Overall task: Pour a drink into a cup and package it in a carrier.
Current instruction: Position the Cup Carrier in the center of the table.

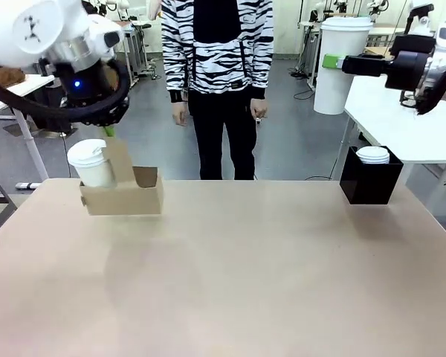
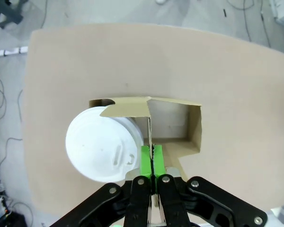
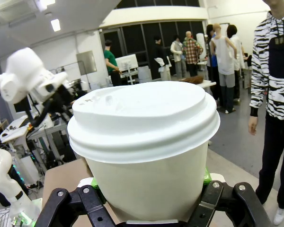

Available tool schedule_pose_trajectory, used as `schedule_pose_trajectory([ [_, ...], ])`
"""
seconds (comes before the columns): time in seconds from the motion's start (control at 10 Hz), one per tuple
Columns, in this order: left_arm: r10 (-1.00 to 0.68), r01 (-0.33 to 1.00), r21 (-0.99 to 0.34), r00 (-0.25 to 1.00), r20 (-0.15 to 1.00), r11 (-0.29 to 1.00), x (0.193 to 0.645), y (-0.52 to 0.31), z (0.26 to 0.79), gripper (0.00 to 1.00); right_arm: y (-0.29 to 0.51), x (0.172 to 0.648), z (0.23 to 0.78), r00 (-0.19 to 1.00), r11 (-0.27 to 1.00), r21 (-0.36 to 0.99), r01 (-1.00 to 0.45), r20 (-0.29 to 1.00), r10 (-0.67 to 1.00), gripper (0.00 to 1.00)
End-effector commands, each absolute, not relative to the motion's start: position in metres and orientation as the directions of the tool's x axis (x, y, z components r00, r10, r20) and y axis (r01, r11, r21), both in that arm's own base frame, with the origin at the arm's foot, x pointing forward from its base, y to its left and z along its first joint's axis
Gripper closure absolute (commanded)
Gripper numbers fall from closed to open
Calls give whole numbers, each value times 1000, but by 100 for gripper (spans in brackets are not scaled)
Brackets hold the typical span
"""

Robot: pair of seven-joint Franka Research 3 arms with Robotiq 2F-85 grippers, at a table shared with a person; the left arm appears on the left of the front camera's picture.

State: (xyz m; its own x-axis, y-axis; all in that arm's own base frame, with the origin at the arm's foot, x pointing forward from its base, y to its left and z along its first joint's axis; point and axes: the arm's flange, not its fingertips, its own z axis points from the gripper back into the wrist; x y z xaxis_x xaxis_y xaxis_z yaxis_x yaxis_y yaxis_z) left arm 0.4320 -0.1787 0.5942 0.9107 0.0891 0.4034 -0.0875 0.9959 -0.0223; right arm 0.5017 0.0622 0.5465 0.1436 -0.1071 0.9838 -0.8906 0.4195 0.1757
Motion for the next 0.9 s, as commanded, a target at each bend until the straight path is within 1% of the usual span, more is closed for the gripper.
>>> schedule_pose_trajectory([
  [0.0, 86, -93, -3, 905, 417, 996, 399, -227, 612, 99, 63, 500, 551, 137, 415, 171, -894, 984, -111, 20],
  [0.1, 76, -75, -19, 904, 422, 997, 379, -259, 614, 99, 63, 500, 551, 137, 415, 171, -894, 984, -111, 20],
  [0.3, 39, -32, -24, 912, 408, 999, 356, -301, 601, 99, 63, 500, 551, 137, 415, 171, -894, 984, -111, 20],
  [0.5, 21, -4, -47, 927, 375, 999, 345, -335, 573, 99, 63, 500, 551, 137, 415, 171, -894, 984, -111, 20],
  [0.8, -7, 4, 8, 938, 347, 1000, 343, -366, 530, 99, 63, 500, 551, 137, 415, 171, -894, 984, -111, 20],
])
